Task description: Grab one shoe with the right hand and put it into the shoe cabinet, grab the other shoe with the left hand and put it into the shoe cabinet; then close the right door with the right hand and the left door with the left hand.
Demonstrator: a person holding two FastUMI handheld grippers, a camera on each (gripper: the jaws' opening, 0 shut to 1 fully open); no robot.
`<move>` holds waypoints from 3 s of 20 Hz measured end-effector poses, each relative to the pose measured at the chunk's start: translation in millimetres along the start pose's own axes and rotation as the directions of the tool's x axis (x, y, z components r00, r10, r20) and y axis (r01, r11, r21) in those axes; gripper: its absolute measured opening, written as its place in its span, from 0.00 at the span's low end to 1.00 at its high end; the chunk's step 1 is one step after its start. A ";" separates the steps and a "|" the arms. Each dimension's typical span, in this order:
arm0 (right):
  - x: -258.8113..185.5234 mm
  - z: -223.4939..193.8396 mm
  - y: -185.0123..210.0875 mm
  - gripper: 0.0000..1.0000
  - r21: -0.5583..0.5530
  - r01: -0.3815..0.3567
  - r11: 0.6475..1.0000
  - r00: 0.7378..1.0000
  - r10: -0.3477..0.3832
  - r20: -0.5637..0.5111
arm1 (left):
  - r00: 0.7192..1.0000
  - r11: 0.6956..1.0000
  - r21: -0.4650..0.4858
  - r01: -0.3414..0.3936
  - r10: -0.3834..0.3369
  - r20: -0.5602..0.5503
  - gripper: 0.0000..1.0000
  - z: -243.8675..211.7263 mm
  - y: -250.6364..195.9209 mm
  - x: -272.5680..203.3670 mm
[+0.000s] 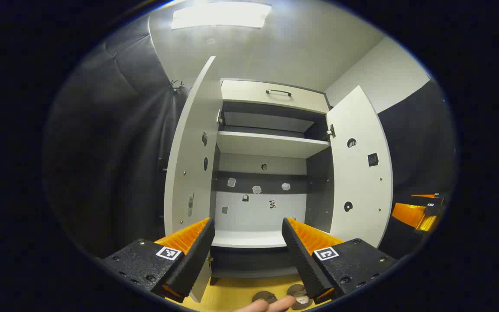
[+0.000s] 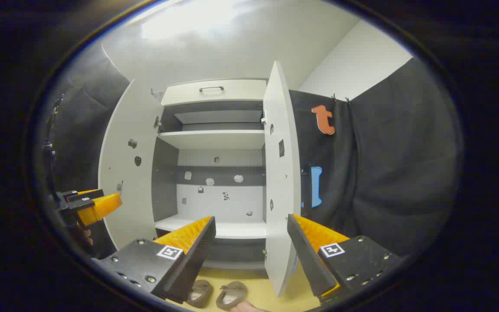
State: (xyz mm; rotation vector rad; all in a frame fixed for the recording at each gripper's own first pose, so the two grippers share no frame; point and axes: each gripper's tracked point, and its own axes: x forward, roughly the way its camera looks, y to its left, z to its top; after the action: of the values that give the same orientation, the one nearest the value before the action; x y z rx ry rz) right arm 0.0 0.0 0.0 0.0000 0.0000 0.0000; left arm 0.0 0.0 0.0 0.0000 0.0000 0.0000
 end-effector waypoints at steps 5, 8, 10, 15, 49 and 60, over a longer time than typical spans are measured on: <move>9.4 -18.7 12.9 0.99 0.047 -0.070 0.996 0.997 0.072 -0.024 | 0.997 0.996 -0.048 0.069 -0.070 -0.024 0.95 -16.8 -11.3 6.6; 20.6 -38.2 16.9 0.99 0.057 -0.082 0.995 0.995 0.085 -0.052 | 0.993 0.993 -0.049 0.110 -0.112 -0.031 0.95 -27.5 -19.7 14.4; 30.6 -54.2 16.4 0.99 0.043 -0.074 0.996 0.994 0.077 -0.073 | 0.992 0.992 -0.023 0.122 -0.122 -0.019 0.95 -31.6 -23.7 21.0; 50.3 -98.5 17.9 1.00 0.042 -0.062 0.997 0.990 0.067 -0.121 | 0.995 0.995 -0.015 0.098 -0.098 0.003 0.95 -42.1 -25.3 37.9; 59.4 -498.5 100.0 0.67 0.039 -0.083 0.996 0.641 0.083 -0.763 | 0.985 0.992 -0.009 0.125 -0.125 -0.120 0.96 -144.1 16.4 144.0; 71.8 -472.9 86.5 0.02 0.123 -0.094 0.988 0.715 0.153 -0.682 | 0.975 0.987 -0.039 0.154 -0.158 -0.156 0.96 -160.7 9.3 156.8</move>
State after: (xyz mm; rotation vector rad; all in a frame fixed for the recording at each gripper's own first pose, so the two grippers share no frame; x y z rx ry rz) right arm 71.8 86.5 -472.9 0.0809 0.7623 0.1371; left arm 156.8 9.3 -160.7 -0.0264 0.1599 -0.1572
